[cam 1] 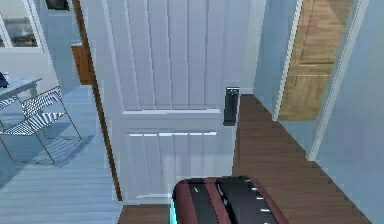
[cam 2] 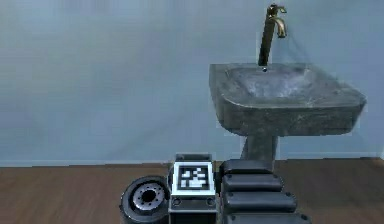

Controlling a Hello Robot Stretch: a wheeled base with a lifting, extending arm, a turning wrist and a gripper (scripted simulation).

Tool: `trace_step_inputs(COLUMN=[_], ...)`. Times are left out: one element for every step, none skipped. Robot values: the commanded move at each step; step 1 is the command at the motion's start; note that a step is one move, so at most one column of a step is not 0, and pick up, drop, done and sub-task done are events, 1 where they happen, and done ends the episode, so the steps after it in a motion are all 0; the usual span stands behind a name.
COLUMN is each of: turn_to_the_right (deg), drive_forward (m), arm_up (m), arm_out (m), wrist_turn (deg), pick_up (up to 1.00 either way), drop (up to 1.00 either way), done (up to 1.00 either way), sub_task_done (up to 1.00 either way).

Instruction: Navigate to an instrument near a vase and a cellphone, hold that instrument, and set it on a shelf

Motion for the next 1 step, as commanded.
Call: trace_step_inputs(turn_to_the_right=[3.0], drive_forward=[0.00], arm_up=[0.00], arm_out=[0.00], wrist_turn=[0.0], pick_up=[0.00], drop=[0.00], done=[0.00], sub_task_done=[0.00])
